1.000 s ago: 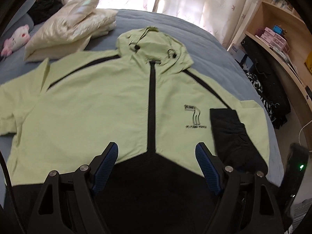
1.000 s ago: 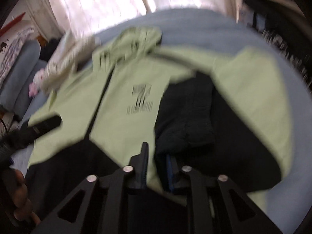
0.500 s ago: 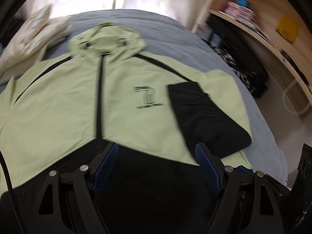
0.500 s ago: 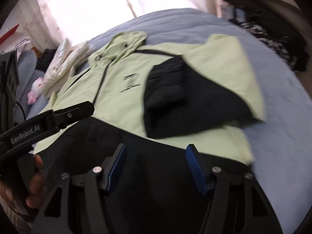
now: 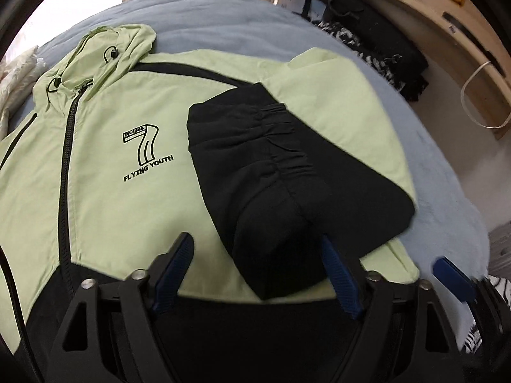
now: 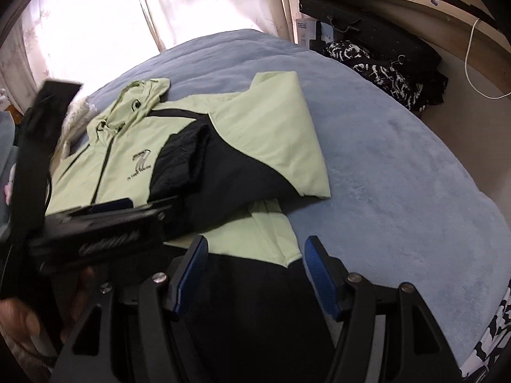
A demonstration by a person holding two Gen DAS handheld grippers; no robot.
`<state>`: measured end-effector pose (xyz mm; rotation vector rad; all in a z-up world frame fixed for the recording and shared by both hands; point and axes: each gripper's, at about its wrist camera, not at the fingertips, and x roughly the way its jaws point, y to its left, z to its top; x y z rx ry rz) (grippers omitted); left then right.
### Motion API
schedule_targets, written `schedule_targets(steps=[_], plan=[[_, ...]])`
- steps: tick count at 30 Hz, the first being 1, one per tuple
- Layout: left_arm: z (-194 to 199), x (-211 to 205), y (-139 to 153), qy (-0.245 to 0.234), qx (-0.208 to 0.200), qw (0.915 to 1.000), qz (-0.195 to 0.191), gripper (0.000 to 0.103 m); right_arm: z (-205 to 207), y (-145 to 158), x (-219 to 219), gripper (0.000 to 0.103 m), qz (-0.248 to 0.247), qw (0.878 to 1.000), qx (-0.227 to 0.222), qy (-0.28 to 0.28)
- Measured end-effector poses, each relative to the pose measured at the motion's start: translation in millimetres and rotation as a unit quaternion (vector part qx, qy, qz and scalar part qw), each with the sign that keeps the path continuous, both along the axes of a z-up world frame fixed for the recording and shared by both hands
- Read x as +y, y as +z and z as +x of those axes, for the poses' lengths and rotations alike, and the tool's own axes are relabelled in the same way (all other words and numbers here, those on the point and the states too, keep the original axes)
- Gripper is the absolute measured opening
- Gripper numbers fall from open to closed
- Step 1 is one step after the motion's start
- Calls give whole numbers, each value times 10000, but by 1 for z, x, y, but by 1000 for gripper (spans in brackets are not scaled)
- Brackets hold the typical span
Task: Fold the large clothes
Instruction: 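Grasp the folded black sleeve cuff with the left tool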
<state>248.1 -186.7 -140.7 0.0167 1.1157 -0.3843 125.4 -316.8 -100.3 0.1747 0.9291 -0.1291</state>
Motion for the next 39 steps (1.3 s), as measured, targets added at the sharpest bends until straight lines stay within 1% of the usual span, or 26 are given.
schedule_targets(steps=[1, 2, 3, 5, 6, 7, 8, 9, 10, 11, 12, 13, 14, 15, 16, 18, 20, 21, 23, 24, 25, 27, 30, 34, 37, 39], plan=[[4, 0, -1, 1, 22, 10000, -11, 33, -1, 0, 0, 63, -21, 10000, -2, -7], [7, 0, -1, 34, 49, 10000, 23, 21, -2, 0, 0, 63, -43, 10000, -4, -11], [11, 2, 3, 146, -76, 9998, 81, 6, -2, 0, 1, 63, -61, 10000, -5, -11], [8, 8, 19, 295, -485, 9984, 40, 6, -4, 1, 1, 63, -80, 10000, -15, -8], [5, 13, 31, 388, -804, 9960, 21, 6, -4, 2, 2, 63, -80, 10000, -37, -3], [1, 25, 50, 580, -1220, 9908, -83, 6, -5, 3, 3, 63, -75, 9999, -66, 0], [-1, 33, 58, 691, -1386, 9878, -170, 6, -5, 5, 4, 63, -68, 9999, -101, 6], [-4, 47, 71, 912, -1606, 9822, -327, 6, -6, 6, 4, 63, -63, 9999, -135, 4], [-8, 70, 82, 1261, -1786, 9743, -541, 6, -7, 6, 5, 63, -58, 9999, -160, 1], [-9, 80, 86, 1436, -1807, 9710, -625, 6, -7, 7, 5, 63, -47, 9998, -189, 1], [-10, 99, 86, 1728, -1752, 9665, -731, 6, -7, 7, 6, 63, -33, 9998, -200, -1], [-10, 123, 80, 2122, -1573, 9607, -859, 10, -7, 7, 7, 63, -21, 9998, -187, -3], [-11, 140, 72, 2372, -1375, 9568, -967, 16, -7, 6, 7, 63, 0, 9998, -175, -1], [-12, 160, 58, 2616, -1061, 9530, -1102, 30, -7, 4, 8, 63, 42, 9999, -152, 4], [-12, 181, 38, 2837, -672, 9485, -1237, 36, -6, 2, 10, 63, 90, 9999, -121, 22], [-18, 210, 7, 3096, -93, 9407, -1381, 36, -5, -1, 13, 63, 143, 9999, -58, 69], [-23, 224, -8, 3107, 129, 9386, -1496, 36, -5, -2, 18, 63, 148, 9998, -34, 141], [-26, 231, -10, 3013, 115, 9384, -1687, 36, -4, -2, 20, 63, 121, 9998, -30, 178], [-26, 235, -7, 2903, 102, 9405, -1765, 37, -3, -2, 25, 63, 79, 9997, -30, 239], [-24, 236, -4, 2860, 80, 9414, -1783, 43, -3, -2, 27, 63, 76, 9996, -26, 254], [-19, 238, 0, 2802, 35, 9432, -1784, 55, -3, -2, 28, 63, 86, 9996, -16, 267], [-13, 238, 5, 2703, -92, 9462, -1778, 66, -1, -2, 30, 63, 124, 9995, -10, 274], [6, 237, 11, 2488, -200, 9543, -1644, 66, 0, -2, 31, 63, 120, 9995, -6, 279], [47, 235, 1, 2217, 52, 9639, -1475, 66, 2, -2, 33, 63, 72, 9995, -2, 300], [72, 228, -11, 2127, 201, 9686, -1269, 66, 6, -1, 35, 63, 36, 9995, -12, 325], [82, 221, -16, 2073, 144, 9723, -1069, 66, 9, 2, 35, 63, -5, 9994, -34, 333]])
